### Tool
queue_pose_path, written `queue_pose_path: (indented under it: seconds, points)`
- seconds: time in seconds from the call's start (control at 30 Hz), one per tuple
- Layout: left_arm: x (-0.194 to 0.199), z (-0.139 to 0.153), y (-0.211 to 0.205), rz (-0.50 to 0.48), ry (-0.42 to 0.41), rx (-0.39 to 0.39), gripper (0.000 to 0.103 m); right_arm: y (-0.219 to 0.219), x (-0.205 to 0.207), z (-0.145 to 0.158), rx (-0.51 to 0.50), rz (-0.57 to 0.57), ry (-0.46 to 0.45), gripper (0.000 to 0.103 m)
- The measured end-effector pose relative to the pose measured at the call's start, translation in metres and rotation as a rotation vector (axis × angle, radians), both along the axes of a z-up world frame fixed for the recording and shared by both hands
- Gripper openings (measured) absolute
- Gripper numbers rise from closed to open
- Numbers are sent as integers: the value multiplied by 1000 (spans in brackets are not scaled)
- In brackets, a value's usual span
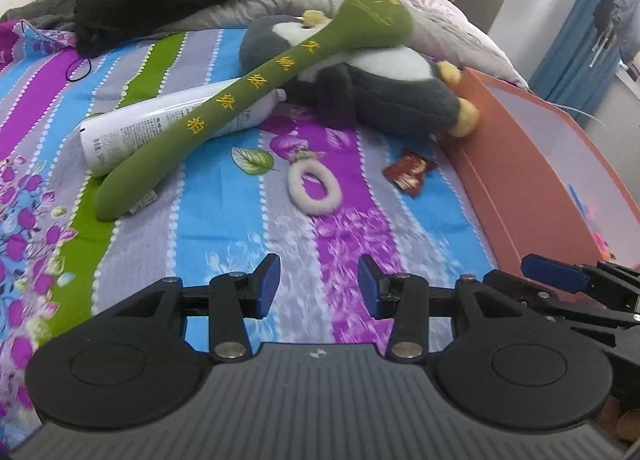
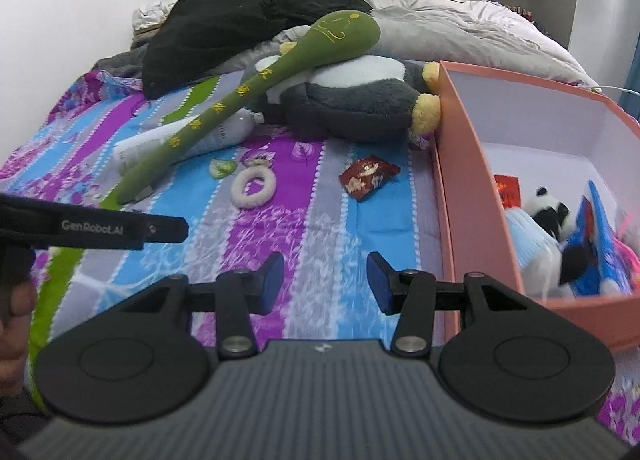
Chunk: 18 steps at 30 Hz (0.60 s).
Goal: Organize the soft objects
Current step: 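Move both open tools back toward the white ring and red snack packet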
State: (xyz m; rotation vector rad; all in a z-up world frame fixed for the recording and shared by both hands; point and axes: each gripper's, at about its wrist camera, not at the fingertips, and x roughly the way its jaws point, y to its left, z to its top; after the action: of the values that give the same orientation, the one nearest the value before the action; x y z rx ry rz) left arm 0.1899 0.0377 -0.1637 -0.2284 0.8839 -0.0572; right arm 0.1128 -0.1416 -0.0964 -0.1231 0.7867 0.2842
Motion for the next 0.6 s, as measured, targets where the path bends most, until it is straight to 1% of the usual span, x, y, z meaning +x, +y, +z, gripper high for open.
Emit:
queue_pose_path:
  seconds: [0.1,0.13,0.23,0.3,0.4,0.47,0.53,0.57,0.6]
  points:
    - [21,-12,6,23,-2,-7,50,9,22,-9,-12,-15,-12,49]
    - [28,-16,8,30,0,-12,53,13,31,-12,-15,-26,-16,49]
    - [47,-30,11,49,11,-10,54,23,55,-20,-33,-52,-41,49]
    - [57,-36,10,48,26,-10,54,25,73,-27,-29,-72,-34,49]
    - [68,-46,6,37,38,-18,58,26,94,-37,-34,-90,-20,49]
    - [73,-52,2,32,34,-4,58,25,105,-45,-34,-107,-7,49]
    - [78,-56,-1,29,29,9,58,25,115,-53,-37,-117,1,53]
    - [82,-58,-2,29,25,12,58,25,119,-57,-44,-118,1,56]
    - [85,-60,-3,28,18,13,58,26,123,-61,-51,-124,4,57]
